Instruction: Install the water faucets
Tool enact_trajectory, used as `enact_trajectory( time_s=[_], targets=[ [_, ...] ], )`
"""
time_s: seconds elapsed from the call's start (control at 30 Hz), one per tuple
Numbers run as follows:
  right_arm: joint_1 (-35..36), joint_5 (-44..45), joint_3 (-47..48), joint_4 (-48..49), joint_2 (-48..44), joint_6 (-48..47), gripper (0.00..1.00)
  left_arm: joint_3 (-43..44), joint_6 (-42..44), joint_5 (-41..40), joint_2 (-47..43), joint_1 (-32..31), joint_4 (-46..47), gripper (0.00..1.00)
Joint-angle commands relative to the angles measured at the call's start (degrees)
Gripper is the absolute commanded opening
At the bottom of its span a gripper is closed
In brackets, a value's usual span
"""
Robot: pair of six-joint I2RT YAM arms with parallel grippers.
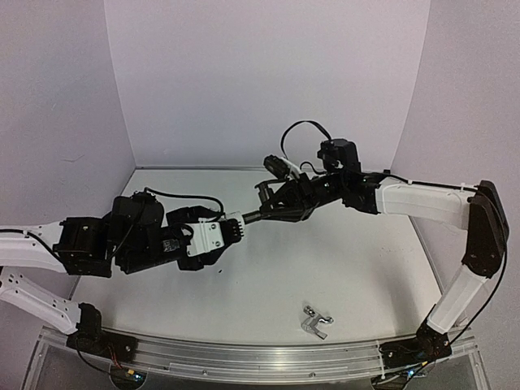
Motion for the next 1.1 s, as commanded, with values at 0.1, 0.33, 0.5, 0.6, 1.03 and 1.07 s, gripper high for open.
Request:
enact_trajectory(
  time_s=[0.1, 0.33, 0.5, 0.6, 1.03, 1.07],
  targets=[
    [-4.8, 2.7, 7.6, 3.3, -1.2, -4.4, 0.00, 1.9, -5.5, -8.1, -4.0, -1.6, 3.1, 0.98],
    [-5.9, 5.8, 12.4, 1.4, -3.6, -14.5, 0.00, 7.0, -34.8, -2.7, -8.2, 1.6, -7.1, 1.00],
    [-4.4, 15.2, 21.5, -20.6, -1.8, -35.6, 0.00, 6.3, -51.4, 12.1, -11.2, 9.1, -5.0, 1.00],
    [-3.2, 19.2, 22.9, -25.9, -2.2, -43.4, 0.00, 5.3, -57.4, 19.1, -11.6, 12.7, -3.2, 1.00],
    [1.3, 28.9, 20.7, -35.9, -7.9, -60.1, 0.00, -4.8, -97.7, 72.5, 3.0, 42.2, 36.1, 1.00],
    [1.2, 29.6, 20.4, -36.0, -8.3, -60.3, 0.00, -5.3, -99.7, 74.6, 4.6, 43.1, 38.5, 1.00]
  ],
)
